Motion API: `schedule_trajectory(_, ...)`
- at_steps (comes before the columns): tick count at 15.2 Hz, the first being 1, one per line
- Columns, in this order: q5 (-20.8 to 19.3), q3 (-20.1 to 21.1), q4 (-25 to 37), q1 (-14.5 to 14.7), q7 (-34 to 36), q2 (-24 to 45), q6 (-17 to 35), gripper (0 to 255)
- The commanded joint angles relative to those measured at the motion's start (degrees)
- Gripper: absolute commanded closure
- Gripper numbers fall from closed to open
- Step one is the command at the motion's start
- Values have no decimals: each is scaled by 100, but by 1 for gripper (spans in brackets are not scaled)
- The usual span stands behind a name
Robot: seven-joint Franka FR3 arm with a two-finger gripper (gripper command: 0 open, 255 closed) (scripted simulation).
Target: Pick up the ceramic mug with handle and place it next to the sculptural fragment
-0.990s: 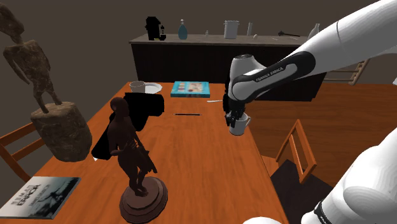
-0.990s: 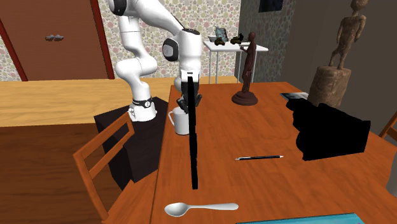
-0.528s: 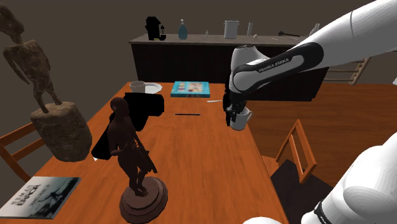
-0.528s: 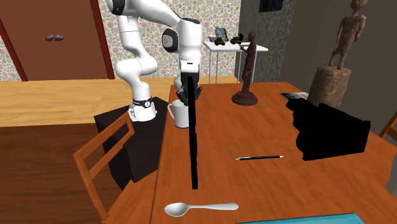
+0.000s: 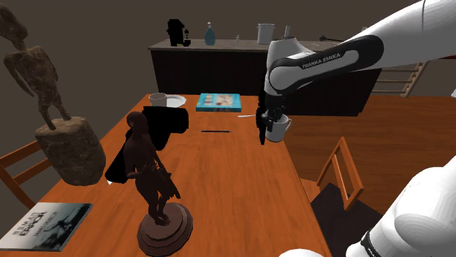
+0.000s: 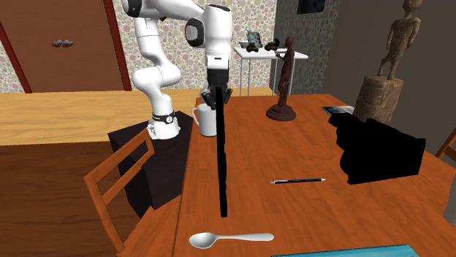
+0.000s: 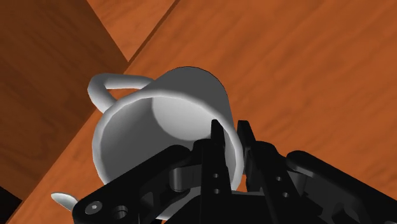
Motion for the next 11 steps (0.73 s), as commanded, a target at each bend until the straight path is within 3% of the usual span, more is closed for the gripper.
schedule_trajectory(1,6,-1,111,0,-13,-51,-162,255)
schedule_trajectory(11,30,2,725,5,-62,-214,-938,255)
